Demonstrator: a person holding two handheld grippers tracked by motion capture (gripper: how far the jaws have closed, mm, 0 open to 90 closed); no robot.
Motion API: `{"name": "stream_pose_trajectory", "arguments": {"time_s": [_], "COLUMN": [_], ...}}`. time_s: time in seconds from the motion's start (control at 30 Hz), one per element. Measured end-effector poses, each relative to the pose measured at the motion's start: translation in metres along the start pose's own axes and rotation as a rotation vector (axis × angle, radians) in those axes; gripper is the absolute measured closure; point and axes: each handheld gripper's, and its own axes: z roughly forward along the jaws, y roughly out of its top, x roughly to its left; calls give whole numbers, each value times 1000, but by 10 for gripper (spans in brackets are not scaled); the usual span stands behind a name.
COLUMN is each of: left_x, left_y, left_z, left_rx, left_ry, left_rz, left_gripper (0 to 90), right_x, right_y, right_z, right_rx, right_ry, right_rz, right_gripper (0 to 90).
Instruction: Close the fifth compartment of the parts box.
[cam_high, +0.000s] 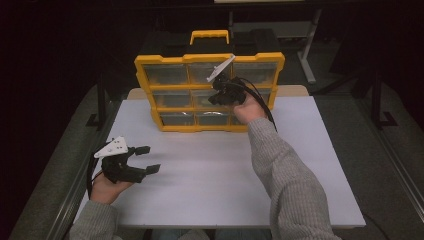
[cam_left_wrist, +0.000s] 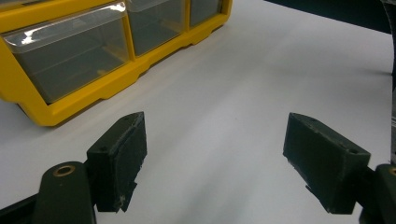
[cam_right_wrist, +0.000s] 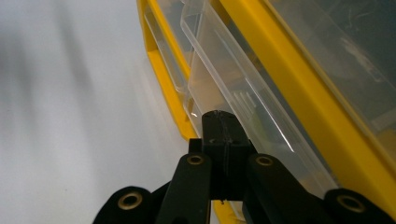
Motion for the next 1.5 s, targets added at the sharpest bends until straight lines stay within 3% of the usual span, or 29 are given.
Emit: {"name": "stream_pose_trajectory", "arguments": {"time_s": [0.33,0.5,0.7,0.83,1.03,1.2,1.5], "left_x": [0,1,1,2,3,2,3], "left_y": [0,-1,-1,-2,-3,-3,-4], "left_z": [0,0,0,0,1,2,4], "left_rx": [0,1,3,2,-4,20,19], "left_ry": [1,2,2,5,6,6,11], "left_rz": [-4,-5,-4,-13,-17,-19,-31], "left_gripper": [213,213,213,213,213,211,208], "right_x": [-2,-4,-4,-4,0,3,9], "right_y": [-1,-2,-4,-5,-14,-28,-51], "right_z": [1,3,4,3,-2,-5,-13], "right_rx": [-8,-13,-13,-19,-69,-102,-156], "right_ry": [-26,-47,-49,-48,27,86,110], "right_rz": [19,-6,-4,20,62,101,121], "right_gripper": [889,889,889,889,885,779,642]}}
